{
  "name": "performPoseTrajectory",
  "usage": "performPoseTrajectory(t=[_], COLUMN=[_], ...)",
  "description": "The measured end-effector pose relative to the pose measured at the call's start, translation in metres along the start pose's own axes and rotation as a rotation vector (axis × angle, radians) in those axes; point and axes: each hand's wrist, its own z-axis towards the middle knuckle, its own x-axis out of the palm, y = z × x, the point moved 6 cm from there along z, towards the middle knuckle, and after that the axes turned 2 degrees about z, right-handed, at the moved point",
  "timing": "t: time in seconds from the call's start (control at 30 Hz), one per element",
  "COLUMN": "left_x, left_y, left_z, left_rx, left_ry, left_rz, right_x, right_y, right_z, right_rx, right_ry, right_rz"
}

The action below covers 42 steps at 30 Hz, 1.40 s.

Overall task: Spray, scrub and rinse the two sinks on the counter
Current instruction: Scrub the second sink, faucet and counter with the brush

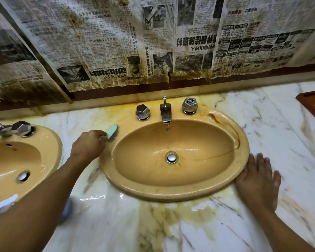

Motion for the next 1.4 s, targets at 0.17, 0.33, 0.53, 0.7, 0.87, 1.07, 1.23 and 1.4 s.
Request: performPoseTrajectory(t=[0.17, 0.33, 0.53, 0.7, 0.87, 1.07, 1.23, 1.4], left_x=[0.009, 0.012, 0.001, 0.006, 0.000, 0.000, 0.008, 0.008], left_y=[0.009, 0.030, 0.024, 0.004, 0.011, 0.030, 0.018, -0.010], left_z=[-0.047, -0.080, -0.063, -0.058, -0.044, -0.028, -0.026, -0.025], left_rx=[-0.040, -0.140, -0.151, -0.174, -0.229, -0.159, -0.126, -0.091], left_ry=[-0.013, -0.051, -0.010, -0.002, -0.058, -0.028, -0.110, -0.097], left_rz=[0.050, -0.044, 0.018, -0.145, -0.098, -0.114, -0.190, -0.206], right_x=[0.000, -0.005, -0.008, -0.009, -0.007, -0.006, -0.006, -0.006], right_y=[0.000, 0.003, 0.004, 0.005, 0.004, 0.003, 0.005, 0.004], right_z=[0.001, 0.000, -0.001, -0.001, 0.000, 0.002, 0.001, 0.002], right_rx=[0.007, -0.011, -0.023, -0.020, -0.009, 0.005, 0.000, 0.005], right_ry=[0.017, 0.032, 0.027, 0.015, 0.053, 0.049, 0.041, 0.023], right_rz=[0.000, -0.008, 0.024, 0.035, -0.002, -0.022, -0.037, -0.020])
